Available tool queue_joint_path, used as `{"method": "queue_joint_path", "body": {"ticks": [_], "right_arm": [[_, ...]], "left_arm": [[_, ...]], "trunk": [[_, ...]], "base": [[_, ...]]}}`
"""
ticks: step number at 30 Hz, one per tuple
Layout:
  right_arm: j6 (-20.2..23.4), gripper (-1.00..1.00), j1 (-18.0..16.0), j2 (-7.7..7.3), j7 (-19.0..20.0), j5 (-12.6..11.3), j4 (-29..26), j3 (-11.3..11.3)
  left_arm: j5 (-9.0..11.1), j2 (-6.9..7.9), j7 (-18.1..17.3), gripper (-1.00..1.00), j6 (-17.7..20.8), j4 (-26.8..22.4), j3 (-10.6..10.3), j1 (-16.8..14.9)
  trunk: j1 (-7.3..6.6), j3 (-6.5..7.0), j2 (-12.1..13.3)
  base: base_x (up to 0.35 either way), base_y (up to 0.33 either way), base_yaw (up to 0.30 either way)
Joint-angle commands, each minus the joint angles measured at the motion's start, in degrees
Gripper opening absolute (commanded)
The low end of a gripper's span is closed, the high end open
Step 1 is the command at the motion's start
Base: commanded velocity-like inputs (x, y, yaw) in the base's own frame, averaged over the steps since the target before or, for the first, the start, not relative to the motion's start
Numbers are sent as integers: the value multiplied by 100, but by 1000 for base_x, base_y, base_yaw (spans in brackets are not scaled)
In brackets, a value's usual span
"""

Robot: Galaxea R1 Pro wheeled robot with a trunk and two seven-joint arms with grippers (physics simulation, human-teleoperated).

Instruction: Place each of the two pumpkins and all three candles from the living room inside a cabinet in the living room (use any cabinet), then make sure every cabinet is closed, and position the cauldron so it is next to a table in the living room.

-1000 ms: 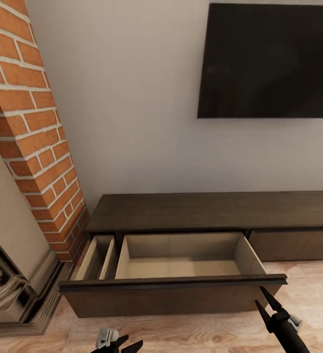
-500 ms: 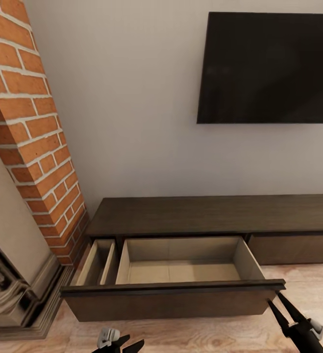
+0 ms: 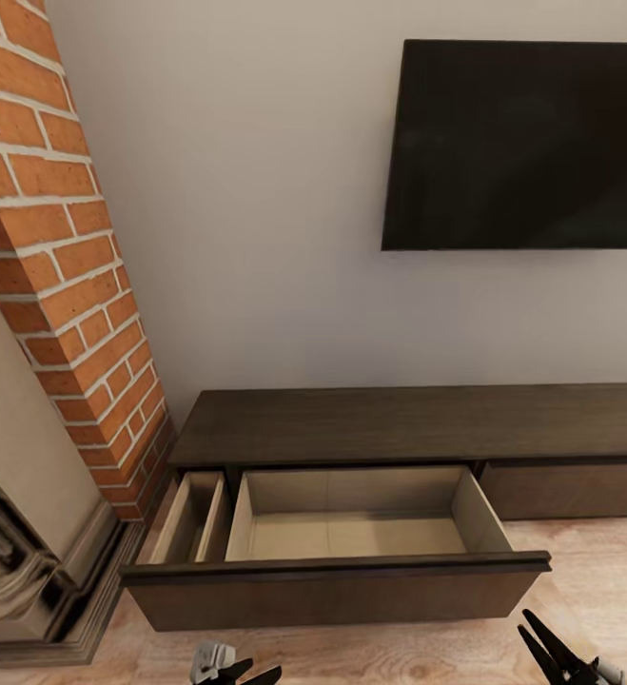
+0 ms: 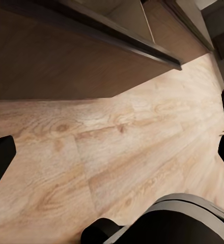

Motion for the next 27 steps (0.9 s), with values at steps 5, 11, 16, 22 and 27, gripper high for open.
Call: {"method": "queue_joint_path", "body": {"ticks": [5,11,16,22,27], "right_arm": [[-65,100,1,-30,-732,282,-220,104],[-135,100,1,-27,-1485,412,-415,133],[-266,100,6,13,-2223,591,-682,242],[-309,100,37,26,-2746,781,-752,275],[-274,100,124,25,-2854,797,-766,271]], "left_arm": [[61,-1,-5,100,24,6,-16,-5],[62,-3,23,100,23,7,-16,-5],[56,-3,90,100,23,8,-16,-5],[58,-1,102,100,23,8,-16,-5],[62,5,101,100,23,8,-16,-5]], "trunk": [[-111,85,200],[-243,193,440],[-353,283,641],[-485,390,881],[-595,480,1082]], "base": [[0,0,0],[0,0,0],[0,0,0],[0,0,0],[0,0,0]]}}
